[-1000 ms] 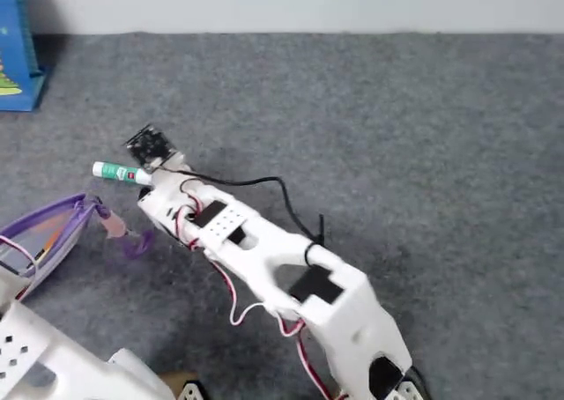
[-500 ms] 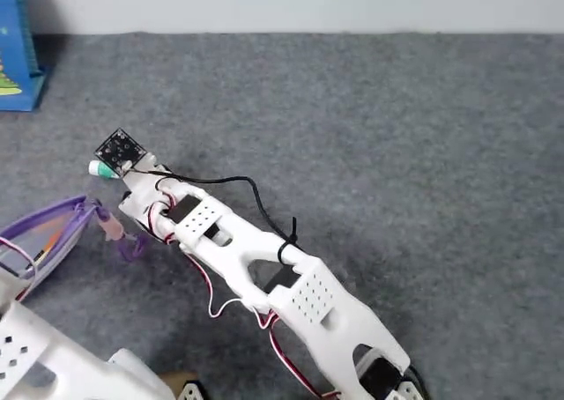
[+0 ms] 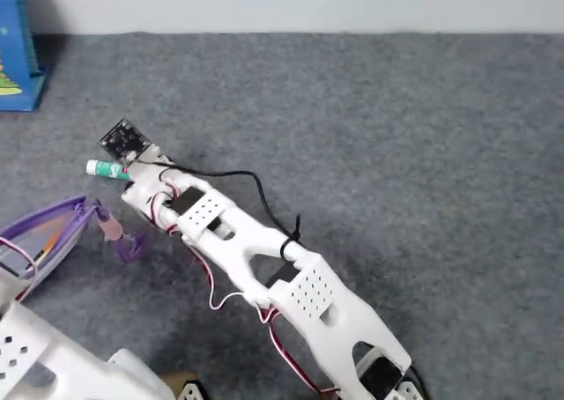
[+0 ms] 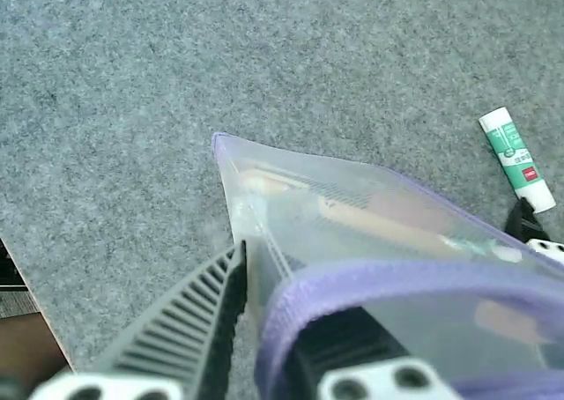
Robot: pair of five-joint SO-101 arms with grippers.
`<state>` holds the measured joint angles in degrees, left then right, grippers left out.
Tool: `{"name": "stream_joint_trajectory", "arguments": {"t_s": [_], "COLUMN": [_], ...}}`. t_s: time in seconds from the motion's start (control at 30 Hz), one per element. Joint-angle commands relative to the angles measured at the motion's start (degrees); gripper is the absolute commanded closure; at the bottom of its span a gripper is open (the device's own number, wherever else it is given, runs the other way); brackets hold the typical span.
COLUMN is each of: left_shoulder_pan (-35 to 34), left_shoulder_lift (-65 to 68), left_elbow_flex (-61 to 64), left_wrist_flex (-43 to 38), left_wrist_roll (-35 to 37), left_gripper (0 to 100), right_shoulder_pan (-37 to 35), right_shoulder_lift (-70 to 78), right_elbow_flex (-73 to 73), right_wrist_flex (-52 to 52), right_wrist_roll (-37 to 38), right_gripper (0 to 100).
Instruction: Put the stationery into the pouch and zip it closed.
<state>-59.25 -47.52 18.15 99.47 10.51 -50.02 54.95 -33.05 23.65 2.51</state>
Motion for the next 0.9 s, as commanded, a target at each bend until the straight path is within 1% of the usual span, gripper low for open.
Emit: {"name": "stream_joint_trajectory", "arguments": {"t_s": [0.0,0.23,0.33,0.7,0.77,0.87], "left_shoulder_pan": [0.1,0.1,0.1,-0.2,-0.2,-0.2], "left_shoulder_lift": [-0.3,-0.3,-0.3,-0.3,-0.3,-0.3], "left_elbow_flex": [-4.2,-4.2,-4.2,-4.2,-4.2,-4.2], "left_wrist_flex": [0.5,0.6,0.8,0.7,0.7,0.5], "left_wrist_roll": [-0.4,-0.4,-0.4,-0.4,-0.4,-0.4], "left_gripper": [99,99,99,99,99,99], "right_shoulder_pan": [1.3,-0.3,-0.1,-0.7,-0.8,-0.8], "right_shoulder_lift": [-1.5,-0.2,2.2,14.9,16.8,19.5], "right_elbow_flex": [-4.3,-4.6,-7.5,-28.7,-32.5,-37.4], "right_wrist_flex": [0.1,-0.4,0.6,13.4,15.2,17.5], "right_wrist_roll": [-1.6,-1.7,-1.7,-2.1,-2.0,-1.8], "right_gripper": [77.7,77.9,77.9,78.0,80.5,92.0]}}
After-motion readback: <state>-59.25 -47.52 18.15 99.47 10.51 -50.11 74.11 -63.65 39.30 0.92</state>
